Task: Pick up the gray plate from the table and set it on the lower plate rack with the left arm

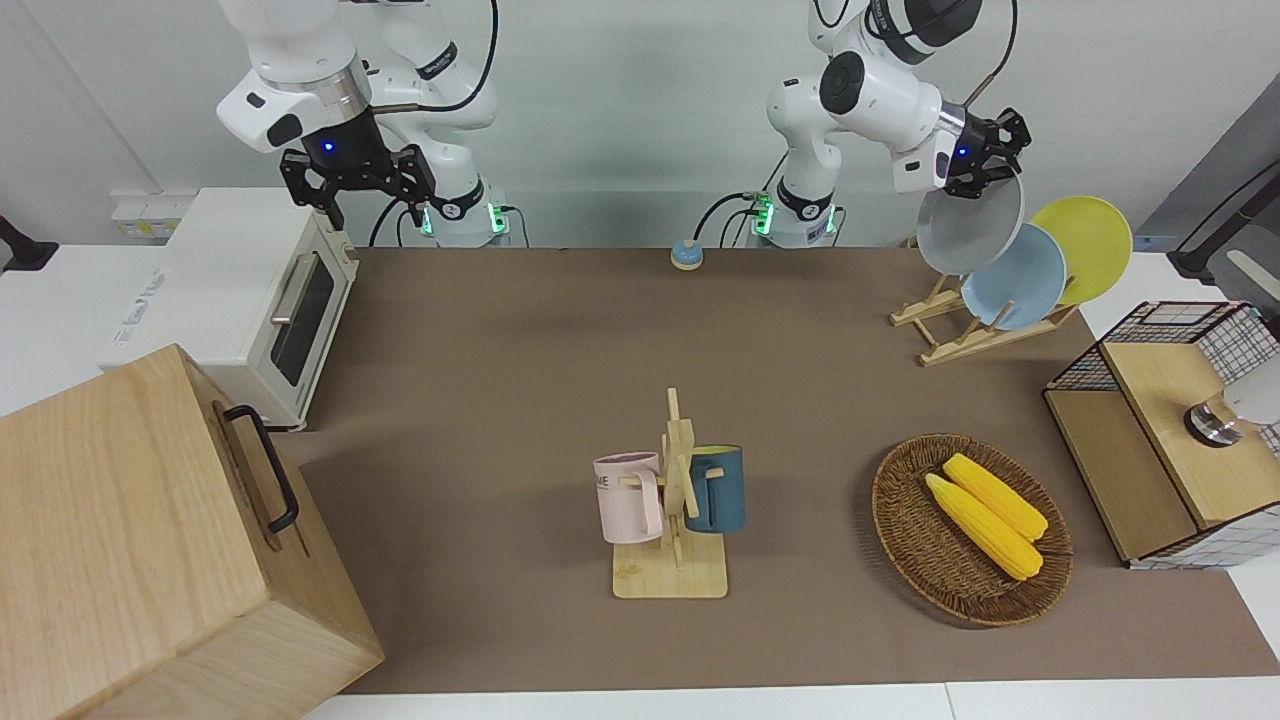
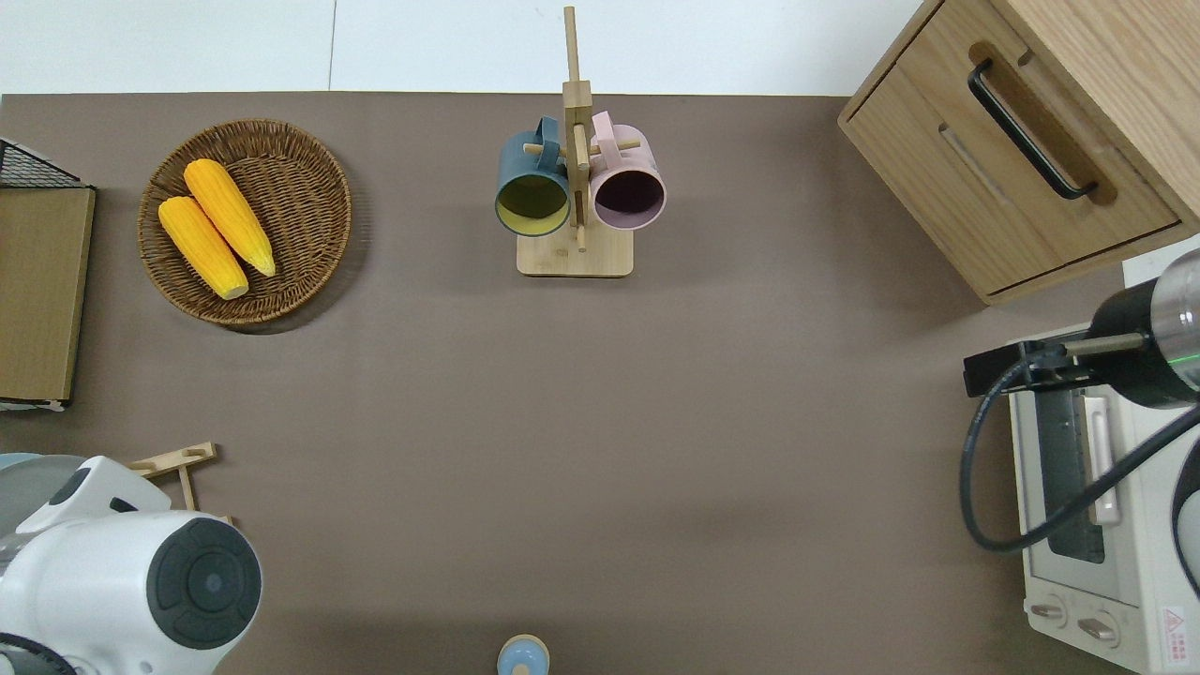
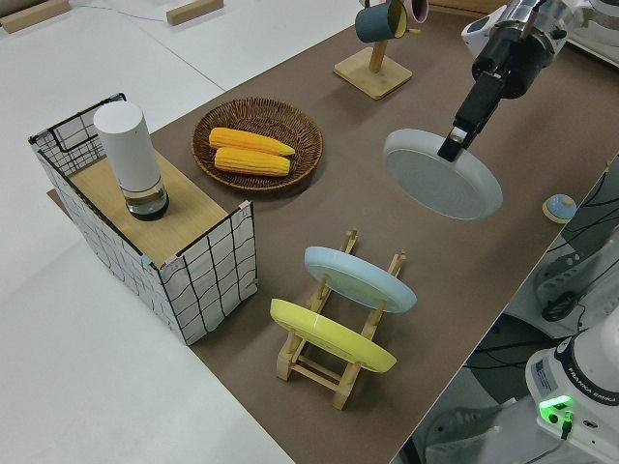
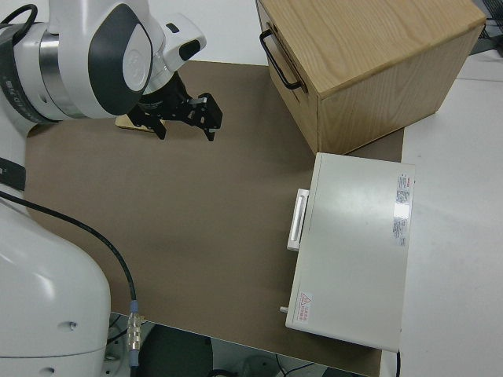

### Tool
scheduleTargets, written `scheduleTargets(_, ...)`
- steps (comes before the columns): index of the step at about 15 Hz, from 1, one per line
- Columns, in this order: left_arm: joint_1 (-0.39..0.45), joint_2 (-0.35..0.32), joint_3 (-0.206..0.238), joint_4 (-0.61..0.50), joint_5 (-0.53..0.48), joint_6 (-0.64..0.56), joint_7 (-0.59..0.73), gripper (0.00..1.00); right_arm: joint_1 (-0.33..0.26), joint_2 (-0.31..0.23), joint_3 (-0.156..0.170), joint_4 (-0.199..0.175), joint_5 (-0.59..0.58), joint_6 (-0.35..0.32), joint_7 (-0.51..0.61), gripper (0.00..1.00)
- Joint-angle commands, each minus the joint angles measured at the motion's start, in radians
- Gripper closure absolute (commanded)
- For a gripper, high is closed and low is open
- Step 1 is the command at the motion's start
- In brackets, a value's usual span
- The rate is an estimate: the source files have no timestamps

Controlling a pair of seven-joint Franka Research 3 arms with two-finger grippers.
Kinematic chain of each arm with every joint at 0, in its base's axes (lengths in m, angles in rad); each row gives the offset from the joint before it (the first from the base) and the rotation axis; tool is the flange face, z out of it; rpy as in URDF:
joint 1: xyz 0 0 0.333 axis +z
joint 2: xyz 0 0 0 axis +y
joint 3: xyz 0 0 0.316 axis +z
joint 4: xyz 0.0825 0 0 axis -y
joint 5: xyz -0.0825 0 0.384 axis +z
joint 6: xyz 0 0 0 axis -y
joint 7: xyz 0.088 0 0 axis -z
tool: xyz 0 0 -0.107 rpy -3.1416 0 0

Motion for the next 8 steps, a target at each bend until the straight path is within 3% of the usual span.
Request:
scheduleTargets(1, -0.003, 0.021, -0.004, -0.027, 0.030, -0.016, -0.114, 1.00, -0.007, -0.002, 0.005, 0.006, 0.007, -0.014, 0.000, 0.011)
scheduleTargets(8, -0.006, 0.085, -0.007, -0.062, 0.097, -0.015, -0.257, 1.00, -0.007, -0.002, 0.005, 0.006, 0.007, -0.014, -0.001, 0.011)
